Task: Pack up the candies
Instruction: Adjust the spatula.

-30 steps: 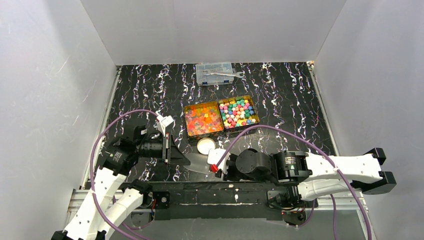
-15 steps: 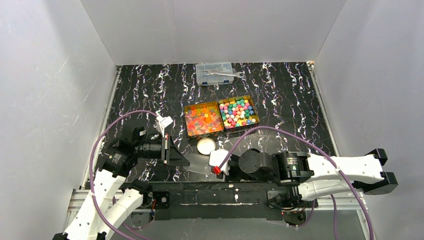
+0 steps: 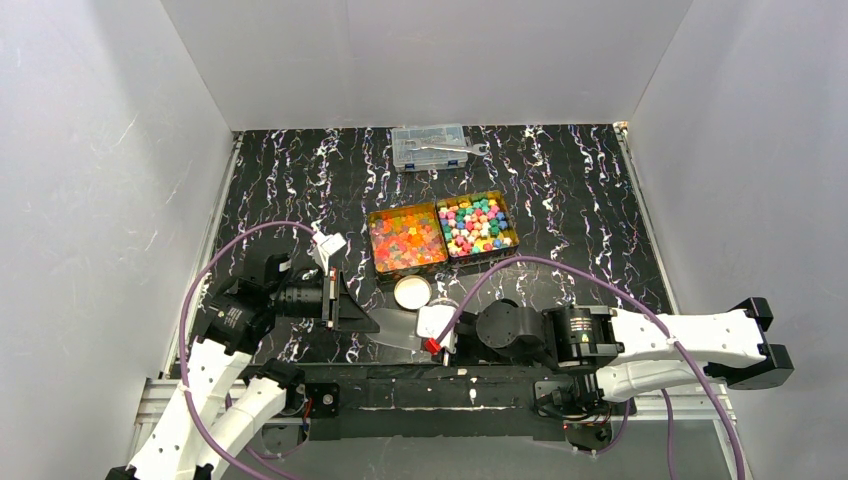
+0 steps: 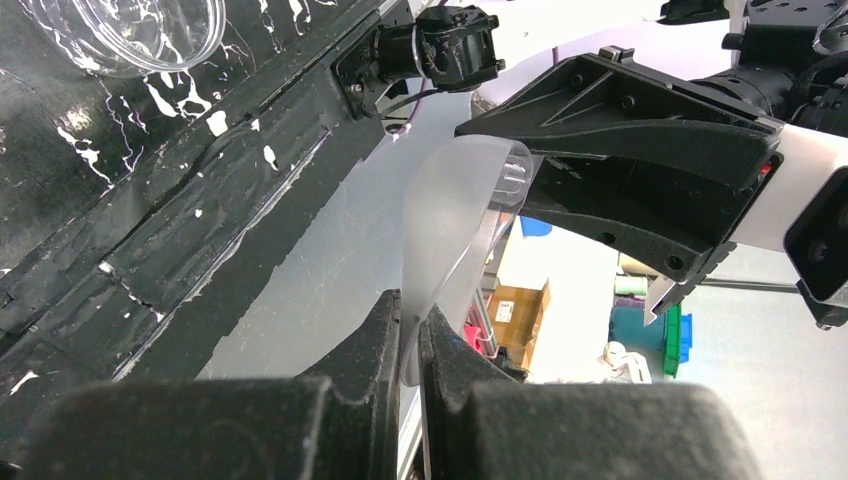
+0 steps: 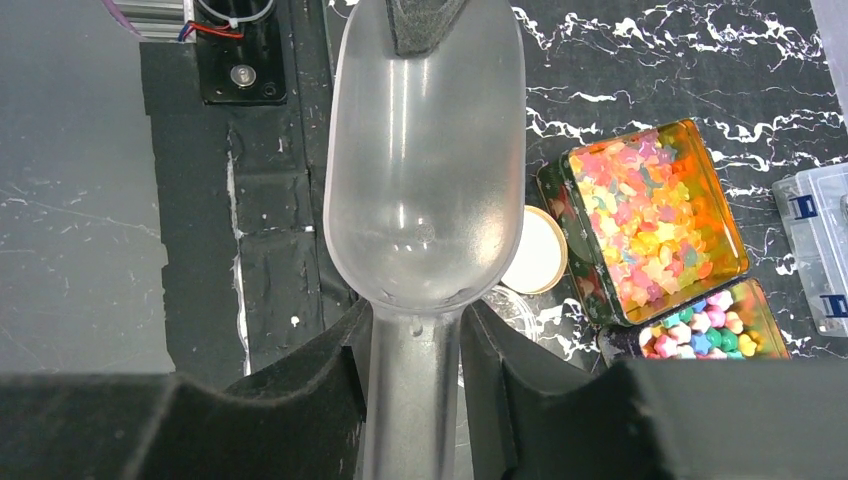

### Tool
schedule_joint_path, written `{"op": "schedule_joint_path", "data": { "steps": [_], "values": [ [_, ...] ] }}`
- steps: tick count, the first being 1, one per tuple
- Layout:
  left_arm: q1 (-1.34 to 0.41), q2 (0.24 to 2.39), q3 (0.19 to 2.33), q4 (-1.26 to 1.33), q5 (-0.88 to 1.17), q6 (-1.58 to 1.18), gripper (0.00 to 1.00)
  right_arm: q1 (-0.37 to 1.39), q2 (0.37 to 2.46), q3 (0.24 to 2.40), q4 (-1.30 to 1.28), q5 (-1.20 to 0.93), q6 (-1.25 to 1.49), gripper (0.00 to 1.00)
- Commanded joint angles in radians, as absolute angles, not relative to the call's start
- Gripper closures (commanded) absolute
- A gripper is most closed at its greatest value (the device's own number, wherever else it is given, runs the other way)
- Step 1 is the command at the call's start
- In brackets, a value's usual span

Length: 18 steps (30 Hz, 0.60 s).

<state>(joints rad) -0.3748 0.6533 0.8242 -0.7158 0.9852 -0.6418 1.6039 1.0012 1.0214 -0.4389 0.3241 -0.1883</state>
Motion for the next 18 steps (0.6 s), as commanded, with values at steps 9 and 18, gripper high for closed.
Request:
{"op": "schedule_joint_path", "data": {
  "steps": [9, 18],
  "values": [
    [-0.385, 0.65, 0.809, -0.693, 1.113, -0.667, 1.0, 1.606, 0.986, 1.019, -0.193, 0.252, -0.208, 0.72],
    [-0.385, 0.665, 0.819, -0.674, 1.065, -0.679, 0.78, 1.606, 0.962, 1.018, -0.222, 0.29, -0.166, 0.99]
  ]
}}
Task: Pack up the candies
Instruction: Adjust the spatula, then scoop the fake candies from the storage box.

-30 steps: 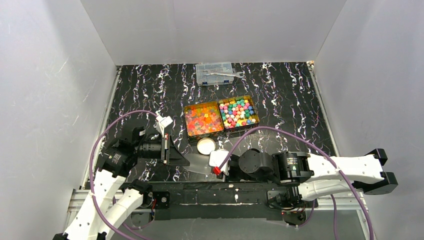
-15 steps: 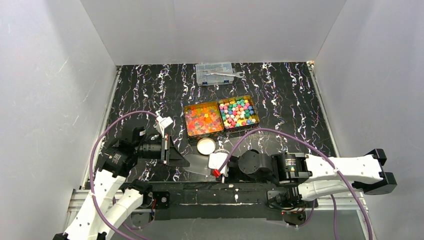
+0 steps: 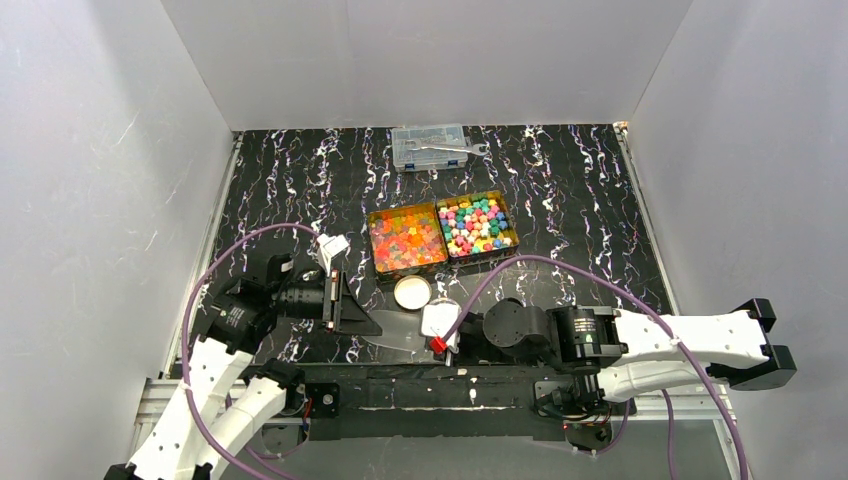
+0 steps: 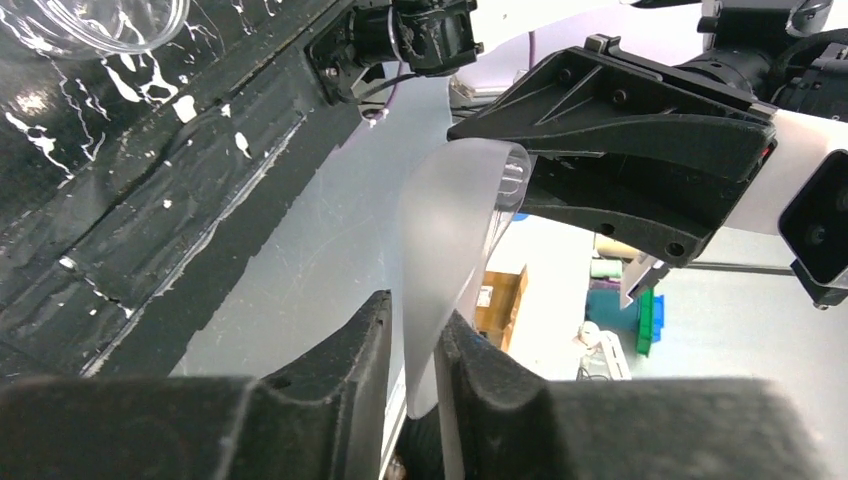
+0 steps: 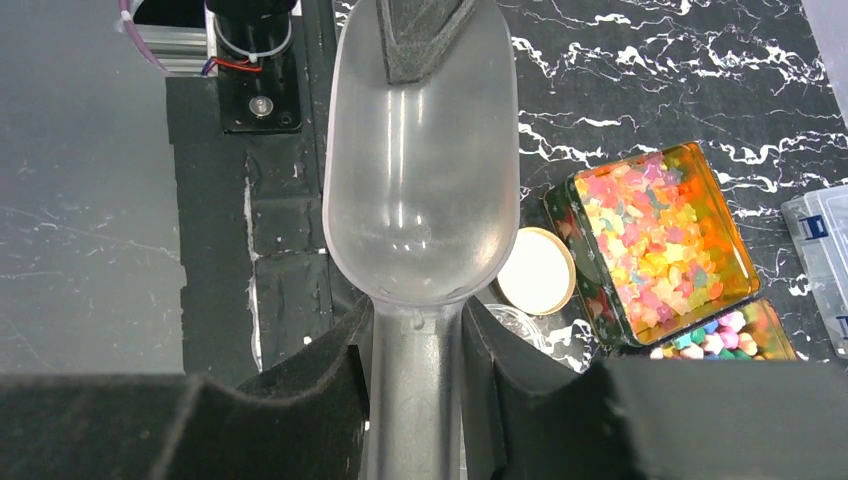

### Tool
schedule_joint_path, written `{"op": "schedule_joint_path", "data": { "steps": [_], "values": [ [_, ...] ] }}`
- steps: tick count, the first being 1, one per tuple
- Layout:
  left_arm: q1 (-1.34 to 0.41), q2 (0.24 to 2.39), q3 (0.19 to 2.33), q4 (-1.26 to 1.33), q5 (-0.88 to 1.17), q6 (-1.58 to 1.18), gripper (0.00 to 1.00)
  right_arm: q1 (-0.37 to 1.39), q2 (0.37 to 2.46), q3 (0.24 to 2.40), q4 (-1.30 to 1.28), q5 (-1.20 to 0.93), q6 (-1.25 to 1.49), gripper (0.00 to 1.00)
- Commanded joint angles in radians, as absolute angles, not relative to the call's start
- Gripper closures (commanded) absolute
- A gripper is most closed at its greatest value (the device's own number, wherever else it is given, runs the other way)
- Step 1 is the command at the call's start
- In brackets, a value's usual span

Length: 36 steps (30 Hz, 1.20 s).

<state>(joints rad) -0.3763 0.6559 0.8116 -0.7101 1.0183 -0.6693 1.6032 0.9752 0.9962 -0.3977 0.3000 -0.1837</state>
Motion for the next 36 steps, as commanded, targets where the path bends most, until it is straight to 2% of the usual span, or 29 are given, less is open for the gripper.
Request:
{"op": "schedule_joint_path", "data": {
  "steps": [1, 4, 6, 8, 10, 13, 18, 24, 36],
  "values": [
    [-0.385, 0.669, 0.822, -0.666, 1.061, -0.682, 0.72, 1.606, 0.962, 1.022, -0.236, 0.307, -0.159, 0.99],
    [-0.385, 0.688, 0.839, -0.659, 1.04, -0.678, 0.56, 1.606, 0.976, 1.044, -0.293, 0.373, -0.132, 0.99],
    [-0.386, 0.709, 0.848, -0.655, 0.993, -0.672, 0.39, 1.606, 0.997, 1.075, -0.365, 0.42, -0.104, 0.99],
    [-0.385, 0.741, 0.867, -0.657, 0.929, -0.65, 0.28, 1.606, 1.017, 1.094, -0.416, 0.479, -0.088, 0.99],
    [-0.385, 0.789, 0.928, -0.709, 0.793, -0.573, 0.03, 1.604, 1.06, 1.129, -0.522, 0.592, -0.059, 0.99],
    [-0.386, 0.828, 0.987, -0.777, 0.582, -0.501, 0.02, 1.522, 1.123, 1.187, -0.606, 0.644, -0.049, 0.99],
    [-0.385, 0.764, 1.01, -0.821, 0.243, -0.445, 0.02, 1.249, 1.301, 1.366, -0.755, 0.508, -0.114, 0.99],
    [-0.385, 0.677, 0.973, -0.819, 0.158, -0.437, 0.02, 1.145, 1.441, 1.494, -0.844, 0.477, -0.184, 0.99],
    [-0.386, 0.582, 0.859, -0.797, 0.18, -0.439, 0.02, 1.021, 1.713, 1.742, -1.041, 0.377, -0.255, 0.99]
  ]
}}
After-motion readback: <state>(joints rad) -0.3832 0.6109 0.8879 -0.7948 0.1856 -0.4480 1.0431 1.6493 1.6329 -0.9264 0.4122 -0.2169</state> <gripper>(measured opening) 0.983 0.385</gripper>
